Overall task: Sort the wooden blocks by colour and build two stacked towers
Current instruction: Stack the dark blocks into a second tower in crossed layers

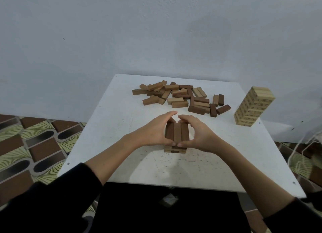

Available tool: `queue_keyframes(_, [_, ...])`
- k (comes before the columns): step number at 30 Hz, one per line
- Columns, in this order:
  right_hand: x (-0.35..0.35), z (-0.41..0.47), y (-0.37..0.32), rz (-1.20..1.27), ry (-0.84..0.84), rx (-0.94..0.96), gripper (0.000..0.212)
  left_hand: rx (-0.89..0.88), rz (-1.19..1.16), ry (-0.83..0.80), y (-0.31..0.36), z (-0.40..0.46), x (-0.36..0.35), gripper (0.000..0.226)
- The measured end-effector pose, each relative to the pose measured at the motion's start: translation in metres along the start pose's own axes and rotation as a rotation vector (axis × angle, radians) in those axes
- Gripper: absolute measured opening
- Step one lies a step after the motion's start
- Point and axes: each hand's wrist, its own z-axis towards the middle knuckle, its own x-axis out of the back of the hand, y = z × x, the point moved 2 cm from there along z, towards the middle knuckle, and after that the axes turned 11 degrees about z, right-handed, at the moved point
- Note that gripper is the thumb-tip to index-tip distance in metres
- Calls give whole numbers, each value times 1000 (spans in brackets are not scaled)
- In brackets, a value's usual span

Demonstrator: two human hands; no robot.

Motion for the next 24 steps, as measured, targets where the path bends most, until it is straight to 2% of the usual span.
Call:
queue_keyframes(5, [1, -1, 4, 6, -25, -11, 99, 1, -11, -14, 0, -3, -3, 107])
queue_keyframes(24, [-6, 5, 2, -52, -34, -38, 95, 61, -83, -13, 1, -2, -10, 104])
